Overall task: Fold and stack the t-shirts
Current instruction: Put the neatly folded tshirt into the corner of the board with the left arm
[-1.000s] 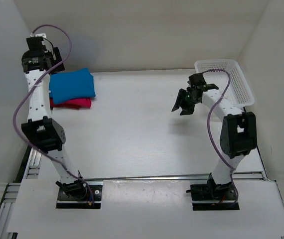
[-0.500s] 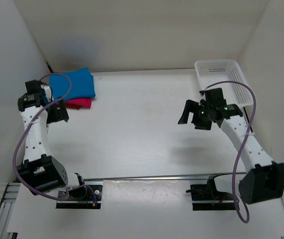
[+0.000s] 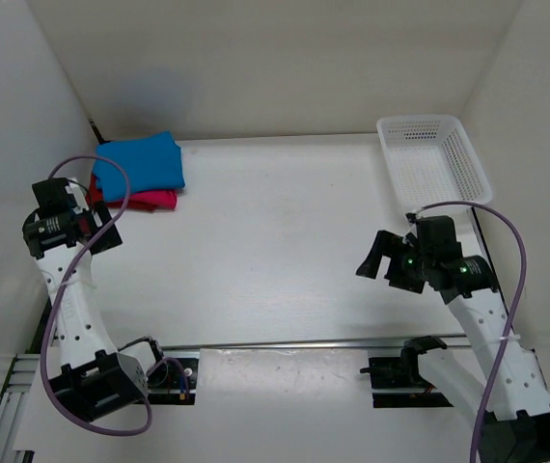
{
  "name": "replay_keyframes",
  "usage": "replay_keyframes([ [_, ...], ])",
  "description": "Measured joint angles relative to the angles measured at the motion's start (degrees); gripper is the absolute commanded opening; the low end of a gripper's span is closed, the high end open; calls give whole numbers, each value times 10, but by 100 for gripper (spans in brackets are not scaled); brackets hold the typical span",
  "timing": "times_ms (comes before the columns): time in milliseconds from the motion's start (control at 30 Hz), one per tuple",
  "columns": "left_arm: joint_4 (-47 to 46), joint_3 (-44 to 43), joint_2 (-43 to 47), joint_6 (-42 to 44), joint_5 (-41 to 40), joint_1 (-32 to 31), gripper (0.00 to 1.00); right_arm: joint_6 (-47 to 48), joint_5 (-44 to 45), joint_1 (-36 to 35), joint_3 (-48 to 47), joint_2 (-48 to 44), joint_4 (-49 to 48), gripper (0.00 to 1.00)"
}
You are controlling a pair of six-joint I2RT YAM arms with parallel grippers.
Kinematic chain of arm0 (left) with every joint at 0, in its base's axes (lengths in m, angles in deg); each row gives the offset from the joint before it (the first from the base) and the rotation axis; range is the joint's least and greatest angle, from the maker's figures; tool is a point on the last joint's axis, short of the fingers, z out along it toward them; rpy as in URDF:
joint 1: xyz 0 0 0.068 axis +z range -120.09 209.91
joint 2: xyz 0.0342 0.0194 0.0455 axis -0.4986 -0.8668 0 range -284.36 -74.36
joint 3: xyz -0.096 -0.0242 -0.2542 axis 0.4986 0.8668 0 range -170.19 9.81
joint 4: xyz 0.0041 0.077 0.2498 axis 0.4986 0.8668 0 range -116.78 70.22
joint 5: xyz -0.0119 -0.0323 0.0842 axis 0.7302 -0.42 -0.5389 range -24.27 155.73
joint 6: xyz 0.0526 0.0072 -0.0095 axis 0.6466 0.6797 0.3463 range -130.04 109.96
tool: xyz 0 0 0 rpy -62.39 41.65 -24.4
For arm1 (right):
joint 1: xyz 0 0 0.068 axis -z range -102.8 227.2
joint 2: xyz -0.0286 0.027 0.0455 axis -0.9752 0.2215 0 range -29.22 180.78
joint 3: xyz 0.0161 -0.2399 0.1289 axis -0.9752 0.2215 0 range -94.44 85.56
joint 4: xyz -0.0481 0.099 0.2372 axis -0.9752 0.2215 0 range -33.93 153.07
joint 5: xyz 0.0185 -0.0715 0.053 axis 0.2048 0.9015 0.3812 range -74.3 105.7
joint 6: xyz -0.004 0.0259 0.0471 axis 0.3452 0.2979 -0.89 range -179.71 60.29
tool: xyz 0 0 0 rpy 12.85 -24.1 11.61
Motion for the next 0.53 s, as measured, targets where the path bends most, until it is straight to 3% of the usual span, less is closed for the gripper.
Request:
replay_keyframes([
  [233,9,13,17,0,4,3,100,-17,6,0,4,-55,24,100],
  [533,12,31,62,0,-5,3,100,-27,2,0,5,-58,38,100],
])
